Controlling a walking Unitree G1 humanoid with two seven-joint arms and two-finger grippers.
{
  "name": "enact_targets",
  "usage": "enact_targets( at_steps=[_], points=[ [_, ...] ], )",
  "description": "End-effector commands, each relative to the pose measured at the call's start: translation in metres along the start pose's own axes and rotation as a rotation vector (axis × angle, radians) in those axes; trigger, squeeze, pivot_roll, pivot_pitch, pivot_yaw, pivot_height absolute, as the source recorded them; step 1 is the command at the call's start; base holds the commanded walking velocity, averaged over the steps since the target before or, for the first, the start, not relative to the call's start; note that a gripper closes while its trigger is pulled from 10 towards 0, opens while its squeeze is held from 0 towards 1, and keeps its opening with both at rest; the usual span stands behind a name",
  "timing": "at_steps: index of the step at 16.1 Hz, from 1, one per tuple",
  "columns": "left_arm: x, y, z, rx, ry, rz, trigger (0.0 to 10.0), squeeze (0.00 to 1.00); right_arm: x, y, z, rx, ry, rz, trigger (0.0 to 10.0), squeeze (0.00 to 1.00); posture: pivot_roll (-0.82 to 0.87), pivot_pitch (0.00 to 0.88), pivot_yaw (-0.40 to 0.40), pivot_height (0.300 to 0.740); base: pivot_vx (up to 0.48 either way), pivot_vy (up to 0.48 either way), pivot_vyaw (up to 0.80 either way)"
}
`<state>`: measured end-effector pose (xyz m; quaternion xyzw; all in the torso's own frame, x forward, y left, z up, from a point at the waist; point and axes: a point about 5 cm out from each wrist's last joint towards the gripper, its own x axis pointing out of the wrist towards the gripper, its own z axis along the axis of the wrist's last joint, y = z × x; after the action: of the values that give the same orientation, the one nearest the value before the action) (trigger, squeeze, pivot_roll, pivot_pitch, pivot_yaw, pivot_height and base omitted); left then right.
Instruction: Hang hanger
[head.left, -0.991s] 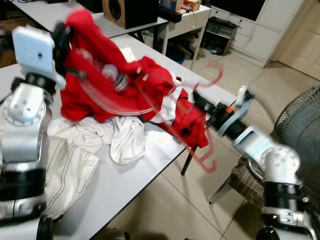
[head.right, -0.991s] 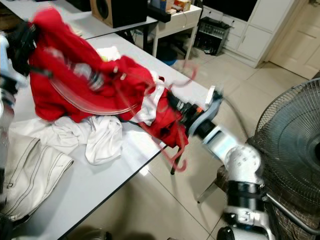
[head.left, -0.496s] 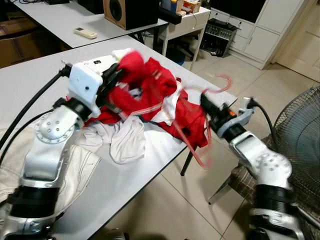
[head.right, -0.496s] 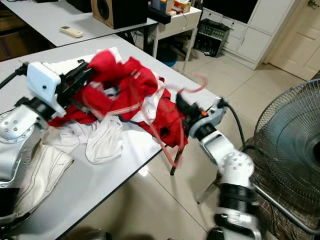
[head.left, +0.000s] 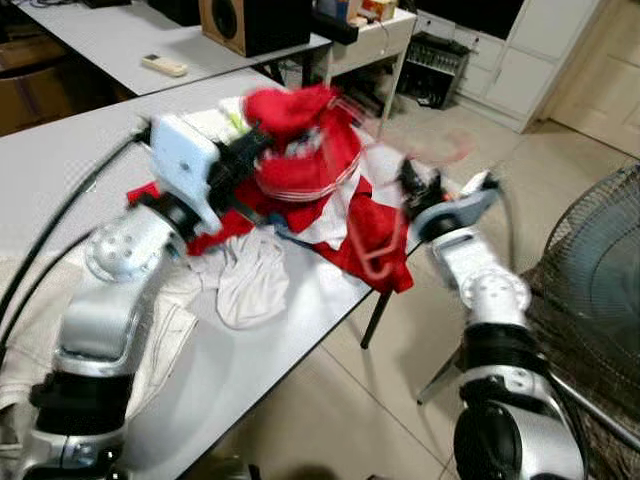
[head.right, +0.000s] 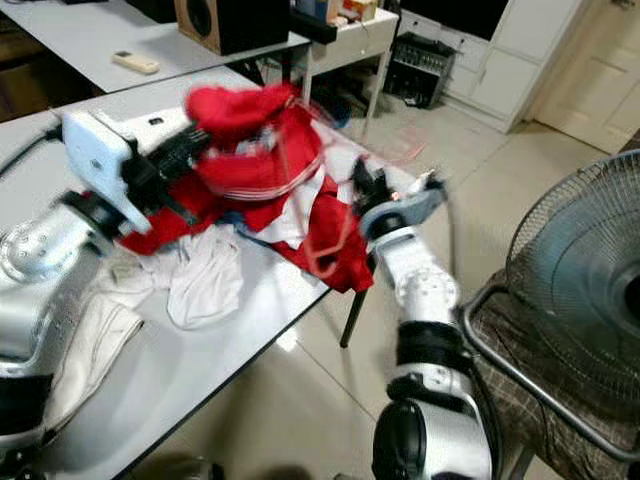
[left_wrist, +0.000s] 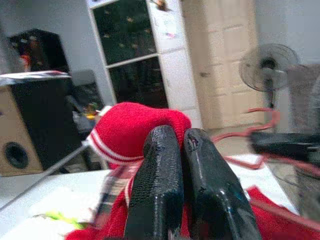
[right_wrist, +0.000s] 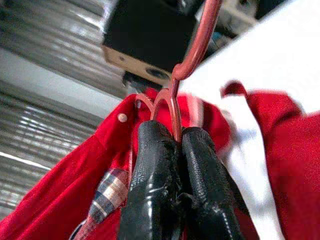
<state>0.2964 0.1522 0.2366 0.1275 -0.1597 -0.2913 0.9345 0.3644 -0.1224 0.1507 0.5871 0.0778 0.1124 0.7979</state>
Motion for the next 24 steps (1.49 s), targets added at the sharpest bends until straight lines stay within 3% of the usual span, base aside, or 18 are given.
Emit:
enact_targets(
  at_steps=[1, 2, 4, 7, 10, 13, 18, 21, 24],
  points=[
    [0.002, -0.001, 0.010, 0.026, -0.039, 0.001, 0.0, 0.00, 0.003, -0.001, -0.001, -0.049, 0.053, -0.058, 10.0, 0.00, -0.03, 0.000, -0.058, 0.740, 0.000, 0.000, 0.00],
    [0.004, 0.005, 0.013, 0.071, -0.046, 0.043, 0.0, 0.00, 0.003, -0.006, -0.007, -0.061, 0.099, -0.099, 10.0, 0.00, -0.03, 0.000, -0.058, 0.740, 0.000, 0.000, 0.00],
    [0.004, 0.015, 0.019, 0.113, -0.076, 0.099, 0.0, 0.00, -0.002, -0.005, -0.009, -0.059, 0.126, -0.067, 10.0, 0.00, -0.03, 0.000, -0.060, 0.740, 0.000, 0.000, 0.00],
    [0.004, 0.024, 0.038, 0.244, -0.159, 0.090, 0.0, 0.00, -0.035, -0.003, 0.003, -0.101, 0.207, 0.040, 10.0, 0.00, -0.04, 0.000, -0.052, 0.740, 0.000, 0.000, 0.00],
    [0.006, 0.021, 0.053, 0.321, -0.241, 0.028, 0.0, 0.00, -0.053, -0.006, 0.012, -0.109, 0.245, 0.016, 10.0, 0.00, -0.05, 0.000, -0.046, 0.740, 0.000, 0.000, 0.00],
    [0.008, 0.014, 0.059, 0.338, -0.279, -0.047, 0.0, 0.00, -0.062, -0.004, 0.012, -0.103, 0.288, 0.031, 10.0, 0.00, -0.05, 0.000, -0.048, 0.740, 0.000, 0.000, 0.00],
    [0.009, 0.015, 0.050, 0.433, -0.227, -0.090, 0.0, 0.00, -0.090, 0.007, 0.001, -0.190, 0.463, 0.163, 10.0, 0.00, -0.05, 0.000, -0.057, 0.740, 0.000, 0.000, 0.00],
    [0.009, 0.015, 0.050, 0.433, -0.227, -0.090, 0.0, 0.00, -0.090, 0.007, 0.001, -0.190, 0.463, 0.163, 10.0, 0.00, -0.05, 0.000, -0.057, 0.740, 0.000, 0.000, 0.00],
    [-0.005, -0.007, 0.024, 0.406, -0.105, -0.381, 0.0, 0.00, -0.077, -0.015, 0.047, 0.078, 0.200, 0.044, 10.0, 0.00, -0.05, 0.000, -0.057, 0.740, 0.000, 0.000, 0.00]
  ],
)
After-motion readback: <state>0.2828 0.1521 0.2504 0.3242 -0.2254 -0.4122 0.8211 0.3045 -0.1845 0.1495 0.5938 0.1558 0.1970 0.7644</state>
